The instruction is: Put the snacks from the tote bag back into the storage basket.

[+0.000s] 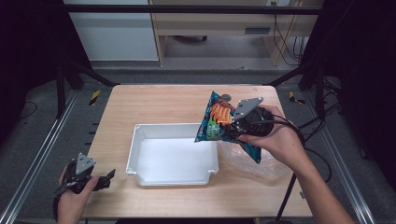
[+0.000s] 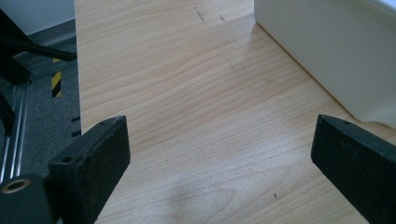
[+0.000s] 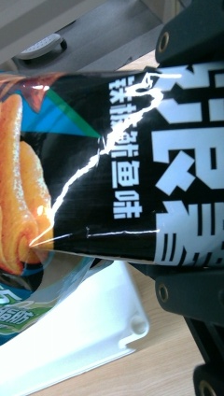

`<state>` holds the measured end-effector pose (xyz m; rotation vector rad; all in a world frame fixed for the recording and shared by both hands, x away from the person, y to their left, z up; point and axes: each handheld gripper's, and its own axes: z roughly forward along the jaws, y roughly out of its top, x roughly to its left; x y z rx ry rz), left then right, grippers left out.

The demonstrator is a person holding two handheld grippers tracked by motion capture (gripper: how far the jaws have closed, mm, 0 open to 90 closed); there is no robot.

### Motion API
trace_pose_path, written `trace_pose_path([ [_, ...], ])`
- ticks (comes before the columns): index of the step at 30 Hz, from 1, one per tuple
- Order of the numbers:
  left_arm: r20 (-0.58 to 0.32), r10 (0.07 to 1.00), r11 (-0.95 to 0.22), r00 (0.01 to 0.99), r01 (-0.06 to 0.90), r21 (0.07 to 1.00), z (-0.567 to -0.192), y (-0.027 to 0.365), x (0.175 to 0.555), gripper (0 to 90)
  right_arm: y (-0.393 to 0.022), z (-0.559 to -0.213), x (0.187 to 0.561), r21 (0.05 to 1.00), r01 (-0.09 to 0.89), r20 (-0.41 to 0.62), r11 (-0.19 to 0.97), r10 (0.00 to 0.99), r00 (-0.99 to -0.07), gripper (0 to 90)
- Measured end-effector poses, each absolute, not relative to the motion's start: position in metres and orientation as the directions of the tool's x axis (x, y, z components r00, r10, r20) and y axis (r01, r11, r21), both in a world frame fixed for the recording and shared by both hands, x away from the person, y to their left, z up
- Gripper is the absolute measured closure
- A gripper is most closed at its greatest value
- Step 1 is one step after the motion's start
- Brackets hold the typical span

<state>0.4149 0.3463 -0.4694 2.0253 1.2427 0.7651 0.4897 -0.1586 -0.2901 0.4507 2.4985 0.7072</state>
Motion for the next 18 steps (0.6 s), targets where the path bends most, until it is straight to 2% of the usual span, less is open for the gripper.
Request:
trace_pose_path([
  [18, 0.147, 0.913, -0.350, 0.380, 0.546, 0.761, -0.469, 0.347, 0.415, 4.4, -0.127, -0.296, 0.495, 0.556, 0.129, -0.361, 0.821, 0.378, -0.853, 39.5],
])
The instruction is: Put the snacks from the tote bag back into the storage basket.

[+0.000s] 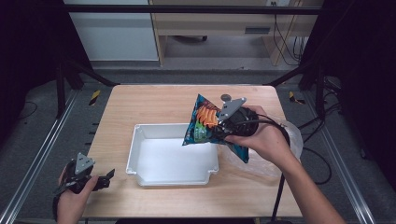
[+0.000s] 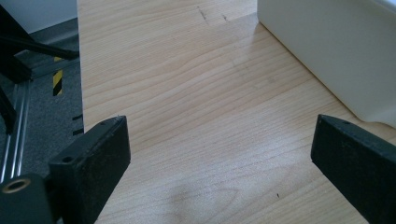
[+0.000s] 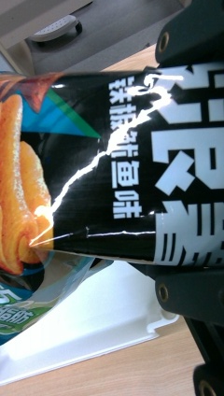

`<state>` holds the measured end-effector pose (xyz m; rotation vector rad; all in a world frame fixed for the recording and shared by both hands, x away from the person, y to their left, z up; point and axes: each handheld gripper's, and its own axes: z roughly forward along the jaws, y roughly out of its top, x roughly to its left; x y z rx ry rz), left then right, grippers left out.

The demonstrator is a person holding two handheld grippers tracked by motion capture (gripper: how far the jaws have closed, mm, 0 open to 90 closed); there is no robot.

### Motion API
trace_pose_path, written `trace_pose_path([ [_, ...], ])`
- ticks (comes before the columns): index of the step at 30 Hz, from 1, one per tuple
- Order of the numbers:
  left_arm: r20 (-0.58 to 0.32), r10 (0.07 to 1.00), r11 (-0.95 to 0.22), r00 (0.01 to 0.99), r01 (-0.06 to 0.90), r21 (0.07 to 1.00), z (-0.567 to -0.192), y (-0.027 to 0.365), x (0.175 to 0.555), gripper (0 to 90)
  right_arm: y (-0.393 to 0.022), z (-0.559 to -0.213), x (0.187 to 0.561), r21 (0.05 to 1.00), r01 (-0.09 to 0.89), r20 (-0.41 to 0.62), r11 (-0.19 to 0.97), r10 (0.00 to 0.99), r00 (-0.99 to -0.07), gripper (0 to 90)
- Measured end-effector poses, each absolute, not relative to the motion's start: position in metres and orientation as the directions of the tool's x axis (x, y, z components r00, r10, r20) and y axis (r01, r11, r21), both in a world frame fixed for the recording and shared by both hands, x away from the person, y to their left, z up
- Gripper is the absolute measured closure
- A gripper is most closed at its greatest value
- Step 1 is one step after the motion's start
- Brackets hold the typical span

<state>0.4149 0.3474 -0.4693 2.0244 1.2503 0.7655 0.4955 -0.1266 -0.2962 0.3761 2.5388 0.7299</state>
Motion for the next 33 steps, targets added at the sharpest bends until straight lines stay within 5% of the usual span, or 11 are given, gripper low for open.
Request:
trace_pose_path([
  [33, 0.131, 0.917, -0.334, 0.376, 0.547, 0.768, -0.470, 0.348, 0.415, 4.5, -0.069, -0.312, 0.510, 0.588, 0.061, -0.316, 0.807, 0.298, -0.901, 39.5],
])
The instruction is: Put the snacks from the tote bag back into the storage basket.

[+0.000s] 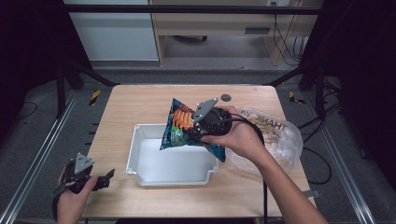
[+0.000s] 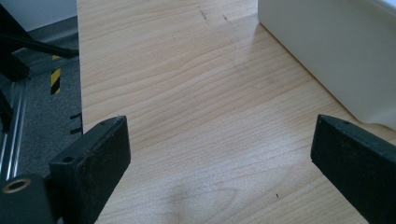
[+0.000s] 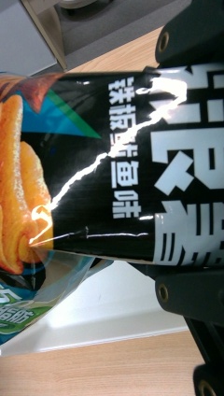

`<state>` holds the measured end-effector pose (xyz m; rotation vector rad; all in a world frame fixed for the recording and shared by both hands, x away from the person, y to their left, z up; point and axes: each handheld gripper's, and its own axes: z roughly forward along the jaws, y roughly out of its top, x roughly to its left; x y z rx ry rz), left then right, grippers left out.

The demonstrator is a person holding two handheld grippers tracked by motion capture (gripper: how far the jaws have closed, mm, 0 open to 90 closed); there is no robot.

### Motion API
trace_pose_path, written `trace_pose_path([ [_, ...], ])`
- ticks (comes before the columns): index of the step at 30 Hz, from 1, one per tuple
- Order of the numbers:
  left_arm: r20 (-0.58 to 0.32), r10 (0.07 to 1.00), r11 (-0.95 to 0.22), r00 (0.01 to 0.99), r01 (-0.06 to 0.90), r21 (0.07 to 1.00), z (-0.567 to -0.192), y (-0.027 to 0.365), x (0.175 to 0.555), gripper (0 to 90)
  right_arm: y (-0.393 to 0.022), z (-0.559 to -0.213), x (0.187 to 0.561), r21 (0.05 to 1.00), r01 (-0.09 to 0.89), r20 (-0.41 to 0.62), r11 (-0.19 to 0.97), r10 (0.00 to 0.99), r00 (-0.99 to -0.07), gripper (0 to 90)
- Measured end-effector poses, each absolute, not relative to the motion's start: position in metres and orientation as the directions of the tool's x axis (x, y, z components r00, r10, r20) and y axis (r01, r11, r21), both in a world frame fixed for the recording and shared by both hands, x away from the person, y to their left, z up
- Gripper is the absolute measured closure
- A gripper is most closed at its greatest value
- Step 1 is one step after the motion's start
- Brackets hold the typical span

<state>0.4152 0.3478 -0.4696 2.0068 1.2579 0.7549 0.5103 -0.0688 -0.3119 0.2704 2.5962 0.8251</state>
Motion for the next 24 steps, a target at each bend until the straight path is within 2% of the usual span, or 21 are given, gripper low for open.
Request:
trace_pose_path([
  [24, 0.128, 0.918, -0.330, 0.374, 0.546, 0.770, -0.469, 0.349, 0.415, 4.6, -0.041, -0.324, 0.514, 0.573, 0.031, -0.316, 0.819, 0.256, -0.914, 39.6],
])
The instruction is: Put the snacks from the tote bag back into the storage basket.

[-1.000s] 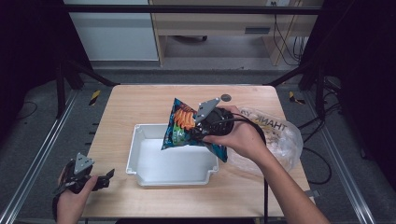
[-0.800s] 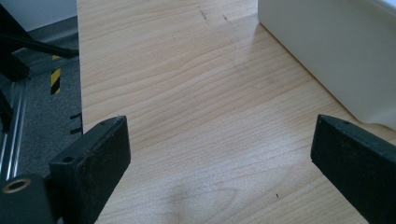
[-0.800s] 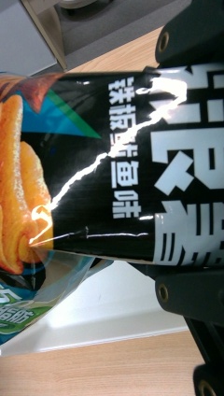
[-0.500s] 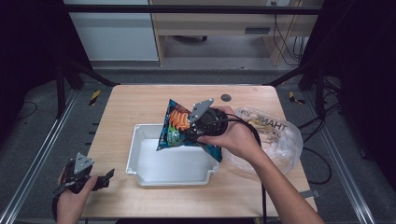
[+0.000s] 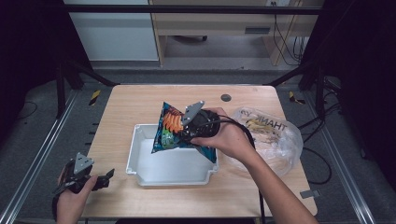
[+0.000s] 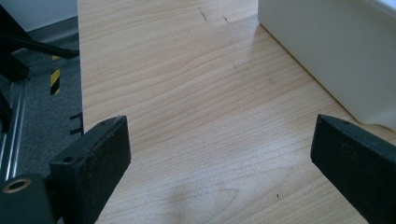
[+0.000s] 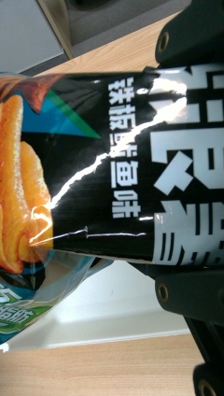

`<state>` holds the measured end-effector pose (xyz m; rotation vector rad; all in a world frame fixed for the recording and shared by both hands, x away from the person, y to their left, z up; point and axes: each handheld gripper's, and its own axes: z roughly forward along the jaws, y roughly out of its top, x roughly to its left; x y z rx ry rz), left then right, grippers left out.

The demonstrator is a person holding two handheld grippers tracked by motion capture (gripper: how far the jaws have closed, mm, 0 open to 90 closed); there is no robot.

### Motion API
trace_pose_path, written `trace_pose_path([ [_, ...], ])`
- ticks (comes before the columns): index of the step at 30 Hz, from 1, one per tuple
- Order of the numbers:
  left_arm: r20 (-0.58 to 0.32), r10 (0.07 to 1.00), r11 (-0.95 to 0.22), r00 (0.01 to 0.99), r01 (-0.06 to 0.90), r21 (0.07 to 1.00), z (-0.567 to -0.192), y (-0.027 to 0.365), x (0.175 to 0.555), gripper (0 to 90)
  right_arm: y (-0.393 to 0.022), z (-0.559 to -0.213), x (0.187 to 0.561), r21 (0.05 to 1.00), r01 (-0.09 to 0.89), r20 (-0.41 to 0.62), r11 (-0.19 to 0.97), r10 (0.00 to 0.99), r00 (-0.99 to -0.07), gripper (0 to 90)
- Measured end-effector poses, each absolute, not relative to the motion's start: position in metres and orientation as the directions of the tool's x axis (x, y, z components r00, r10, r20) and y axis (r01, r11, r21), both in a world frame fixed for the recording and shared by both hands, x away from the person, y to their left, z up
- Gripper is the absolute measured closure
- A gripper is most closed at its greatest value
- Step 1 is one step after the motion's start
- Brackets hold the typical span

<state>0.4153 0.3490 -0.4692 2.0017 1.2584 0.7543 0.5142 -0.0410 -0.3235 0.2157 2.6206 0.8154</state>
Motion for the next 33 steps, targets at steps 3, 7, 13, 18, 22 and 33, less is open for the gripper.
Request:
trace_pose_path([
  [3, 0.128, 0.918, -0.331, 0.375, 0.546, 0.769, -0.469, 0.349, 0.415, 4.6, -0.039, -0.326, 0.515, 0.569, 0.033, -0.317, 0.822, 0.256, -0.913, 39.6],
  [7, 0.128, 0.918, -0.330, 0.375, 0.547, 0.770, -0.469, 0.349, 0.415, 4.6, -0.038, -0.327, 0.516, 0.566, 0.032, -0.318, 0.824, 0.254, -0.913, 39.6],
  [13, 0.128, 0.918, -0.331, 0.376, 0.547, 0.769, -0.469, 0.349, 0.415, 4.6, -0.034, -0.330, 0.516, 0.559, 0.030, -0.317, 0.828, 0.247, -0.916, 39.6],
  [18, 0.128, 0.918, -0.331, 0.375, 0.545, 0.770, -0.469, 0.350, 0.415, 4.6, -0.029, -0.333, 0.516, 0.552, 0.025, -0.313, 0.834, 0.235, -0.920, 39.6],
  [22, 0.127, 0.919, -0.328, 0.374, 0.544, 0.772, -0.469, 0.350, 0.415, 4.7, -0.026, -0.335, 0.517, 0.555, 0.023, -0.309, 0.832, 0.231, -0.922, 39.6],
  [33, 0.127, 0.917, -0.331, 0.377, 0.545, 0.770, -0.469, 0.349, 0.415, 4.7, -0.020, -0.338, 0.517, 0.546, 0.013, -0.307, 0.838, 0.214, -0.927, 39.6],
])
